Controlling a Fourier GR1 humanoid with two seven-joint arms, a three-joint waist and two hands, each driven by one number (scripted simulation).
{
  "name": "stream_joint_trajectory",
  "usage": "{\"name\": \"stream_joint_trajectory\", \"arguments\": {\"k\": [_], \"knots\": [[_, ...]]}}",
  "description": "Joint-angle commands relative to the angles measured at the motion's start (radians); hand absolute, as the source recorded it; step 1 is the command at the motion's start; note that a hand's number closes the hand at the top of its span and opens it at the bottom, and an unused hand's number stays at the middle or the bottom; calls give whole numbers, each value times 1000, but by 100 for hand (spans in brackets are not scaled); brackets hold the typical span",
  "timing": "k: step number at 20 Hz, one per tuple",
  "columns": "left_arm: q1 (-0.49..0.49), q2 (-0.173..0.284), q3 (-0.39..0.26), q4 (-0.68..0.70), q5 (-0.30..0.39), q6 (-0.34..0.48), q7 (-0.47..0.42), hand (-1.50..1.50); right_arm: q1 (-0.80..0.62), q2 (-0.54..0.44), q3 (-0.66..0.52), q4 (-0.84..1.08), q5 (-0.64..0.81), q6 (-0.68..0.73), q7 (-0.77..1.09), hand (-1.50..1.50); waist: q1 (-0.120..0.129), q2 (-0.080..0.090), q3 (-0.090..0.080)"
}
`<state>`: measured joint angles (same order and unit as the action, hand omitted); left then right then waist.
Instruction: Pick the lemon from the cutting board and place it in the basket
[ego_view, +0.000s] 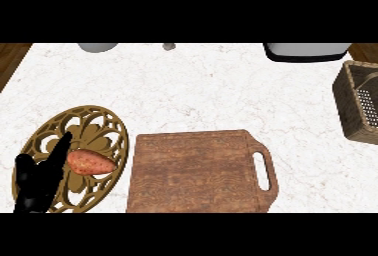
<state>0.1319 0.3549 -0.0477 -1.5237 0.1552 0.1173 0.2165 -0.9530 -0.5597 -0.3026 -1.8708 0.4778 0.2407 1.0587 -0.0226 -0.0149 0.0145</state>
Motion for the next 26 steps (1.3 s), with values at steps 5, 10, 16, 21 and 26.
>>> {"name": "stream_joint_trajectory", "arguments": {"k": [5,10,16,21,26], "knots": [[35,-67,-64,109,-6,-30,19,0,-21,-157,-80,207,-72,123,-21,150,12,18,-16],[16,-95,-84,73,-23,-9,67,0,15,-178,-106,312,-65,84,-147,150,22,20,-14],[4,-73,-34,100,7,-53,43,0,71,-175,-210,444,-95,20,-258,150,25,22,-14],[-39,-92,-39,117,-19,-26,84,0,114,-79,-235,484,-111,-84,-331,150,23,23,-14],[-5,-104,-32,133,-27,-38,36,0,149,-129,-281,531,-154,-49,-386,150,17,18,-15]]}}
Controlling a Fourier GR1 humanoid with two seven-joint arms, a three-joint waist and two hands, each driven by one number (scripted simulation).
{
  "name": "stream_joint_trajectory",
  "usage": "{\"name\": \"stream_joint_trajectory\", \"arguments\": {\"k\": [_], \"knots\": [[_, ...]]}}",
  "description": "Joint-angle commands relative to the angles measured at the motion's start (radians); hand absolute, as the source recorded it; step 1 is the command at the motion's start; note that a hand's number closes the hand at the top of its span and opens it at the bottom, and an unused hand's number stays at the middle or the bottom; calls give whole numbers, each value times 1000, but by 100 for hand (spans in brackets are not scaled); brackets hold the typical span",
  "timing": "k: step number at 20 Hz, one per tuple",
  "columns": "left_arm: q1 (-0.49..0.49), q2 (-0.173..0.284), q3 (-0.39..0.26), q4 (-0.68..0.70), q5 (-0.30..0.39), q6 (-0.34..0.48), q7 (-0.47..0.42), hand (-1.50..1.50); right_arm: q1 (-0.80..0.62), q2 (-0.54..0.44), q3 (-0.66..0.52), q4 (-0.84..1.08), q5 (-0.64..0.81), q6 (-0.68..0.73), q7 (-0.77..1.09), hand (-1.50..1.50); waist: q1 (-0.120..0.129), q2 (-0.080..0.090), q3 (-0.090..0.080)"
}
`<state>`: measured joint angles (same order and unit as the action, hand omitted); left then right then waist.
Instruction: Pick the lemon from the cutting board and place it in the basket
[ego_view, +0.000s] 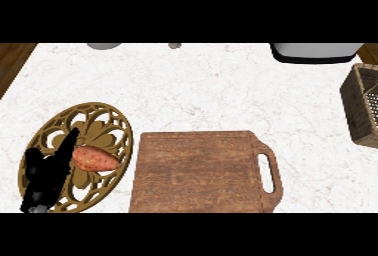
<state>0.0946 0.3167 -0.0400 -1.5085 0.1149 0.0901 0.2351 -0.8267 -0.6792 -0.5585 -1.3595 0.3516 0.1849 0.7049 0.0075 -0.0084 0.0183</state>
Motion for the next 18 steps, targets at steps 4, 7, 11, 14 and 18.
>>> {"name": "stream_joint_trajectory", "arguments": {"k": [4,7,11,14,18], "knots": [[41,-67,-39,83,10,-15,11,0,129,-59,8,101,153,-100,-96,150,-4,21,-19],[48,-73,-55,54,6,-16,61,0,151,-95,28,142,132,-31,-170,150,-2,16,-18],[33,-50,-13,68,21,-38,43,0,200,-168,21,177,126,16,-299,-150,-10,13,-18],[65,-45,-16,51,17,-54,42,0,150,-184,-1,218,105,-3,-315,-150,3,12,-18],[64,-72,-25,43,7,-37,62,0,187,-192,-57,213,70,-19,-354,-150,-10,8,-18]]}}
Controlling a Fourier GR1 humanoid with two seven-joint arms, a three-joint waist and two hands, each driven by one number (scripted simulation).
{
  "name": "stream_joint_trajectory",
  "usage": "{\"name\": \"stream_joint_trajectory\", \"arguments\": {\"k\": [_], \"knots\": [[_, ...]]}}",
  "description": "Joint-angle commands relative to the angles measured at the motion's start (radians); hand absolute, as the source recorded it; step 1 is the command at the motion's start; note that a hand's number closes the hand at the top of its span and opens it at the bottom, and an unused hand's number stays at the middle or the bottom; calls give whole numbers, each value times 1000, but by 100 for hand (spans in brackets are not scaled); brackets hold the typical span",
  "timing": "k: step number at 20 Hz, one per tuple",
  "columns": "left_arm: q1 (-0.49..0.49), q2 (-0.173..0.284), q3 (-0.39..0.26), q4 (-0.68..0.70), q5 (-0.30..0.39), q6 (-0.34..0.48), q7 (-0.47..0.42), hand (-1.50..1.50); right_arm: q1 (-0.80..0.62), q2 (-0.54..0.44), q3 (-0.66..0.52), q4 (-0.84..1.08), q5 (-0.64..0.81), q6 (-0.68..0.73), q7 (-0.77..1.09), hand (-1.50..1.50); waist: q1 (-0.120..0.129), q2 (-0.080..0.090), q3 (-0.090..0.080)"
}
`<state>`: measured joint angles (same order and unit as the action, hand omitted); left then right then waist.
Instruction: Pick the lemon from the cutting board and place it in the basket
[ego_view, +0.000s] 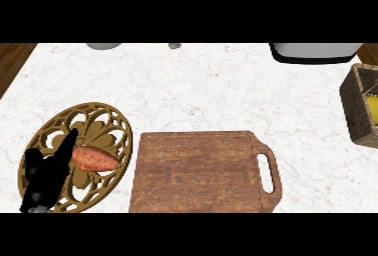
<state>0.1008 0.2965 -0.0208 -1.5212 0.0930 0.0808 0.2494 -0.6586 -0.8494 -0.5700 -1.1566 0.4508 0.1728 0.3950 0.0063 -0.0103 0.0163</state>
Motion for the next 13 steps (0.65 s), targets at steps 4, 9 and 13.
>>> {"name": "stream_joint_trajectory", "arguments": {"k": [4,9,13], "knots": [[17,-48,-30,112,26,-46,25,0,-49,-75,-121,112,-67,-32,-31,-150,-7,17,-16],[31,-55,-12,126,17,-35,12,0,25,-109,-199,71,-94,-39,-5,-150,-32,10,-17],[64,-57,3,89,24,-34,6,0,78,-224,-303,162,-156,66,-19,-150,-37,7,-16]]}}
